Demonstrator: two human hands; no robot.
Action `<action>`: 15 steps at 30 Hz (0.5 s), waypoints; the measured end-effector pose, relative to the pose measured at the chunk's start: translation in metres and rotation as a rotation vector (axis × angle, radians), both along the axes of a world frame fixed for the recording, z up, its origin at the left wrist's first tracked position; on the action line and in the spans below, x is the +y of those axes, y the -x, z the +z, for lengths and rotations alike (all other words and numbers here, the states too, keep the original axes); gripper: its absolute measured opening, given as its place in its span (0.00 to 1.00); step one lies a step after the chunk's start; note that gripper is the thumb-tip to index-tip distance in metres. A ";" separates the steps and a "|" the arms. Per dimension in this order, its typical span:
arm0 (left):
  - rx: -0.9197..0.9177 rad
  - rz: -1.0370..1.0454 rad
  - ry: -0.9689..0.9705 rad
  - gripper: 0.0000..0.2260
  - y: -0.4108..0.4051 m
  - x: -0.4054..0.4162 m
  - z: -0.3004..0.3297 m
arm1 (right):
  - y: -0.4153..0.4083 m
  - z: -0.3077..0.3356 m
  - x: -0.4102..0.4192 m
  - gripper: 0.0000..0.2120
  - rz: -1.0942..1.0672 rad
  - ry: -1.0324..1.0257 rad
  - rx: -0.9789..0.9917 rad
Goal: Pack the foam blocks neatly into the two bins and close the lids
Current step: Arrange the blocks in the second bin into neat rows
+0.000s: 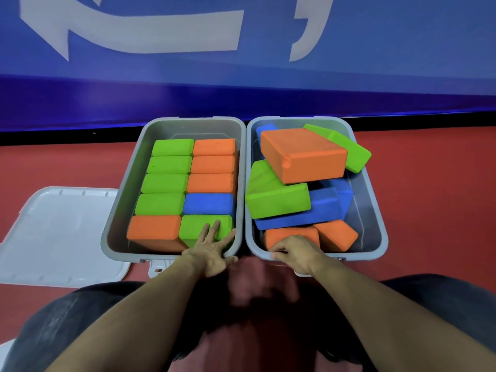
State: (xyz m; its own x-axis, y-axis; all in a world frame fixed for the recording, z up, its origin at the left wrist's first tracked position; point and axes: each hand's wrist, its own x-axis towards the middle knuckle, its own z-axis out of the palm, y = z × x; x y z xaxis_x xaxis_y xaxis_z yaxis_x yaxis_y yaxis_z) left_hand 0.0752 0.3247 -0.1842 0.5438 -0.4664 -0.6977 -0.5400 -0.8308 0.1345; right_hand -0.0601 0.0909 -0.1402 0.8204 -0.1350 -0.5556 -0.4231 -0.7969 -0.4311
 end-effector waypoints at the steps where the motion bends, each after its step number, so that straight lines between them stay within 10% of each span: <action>1: -0.004 0.011 0.009 0.36 0.003 -0.001 0.001 | 0.002 0.003 0.001 0.10 -0.025 -0.023 0.000; 15: 0.039 0.259 0.652 0.50 -0.008 -0.087 0.106 | -0.034 0.087 -0.017 0.24 -0.364 -0.192 -0.192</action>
State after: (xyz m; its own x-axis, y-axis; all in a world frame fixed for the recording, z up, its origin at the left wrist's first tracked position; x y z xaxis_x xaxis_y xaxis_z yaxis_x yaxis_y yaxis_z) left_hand 0.0829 0.2376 -0.0780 0.6742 -0.6548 -0.3416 -0.3197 -0.6757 0.6643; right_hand -0.0258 0.0742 -0.0530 0.8292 -0.3434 -0.4410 -0.5589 -0.5088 -0.6548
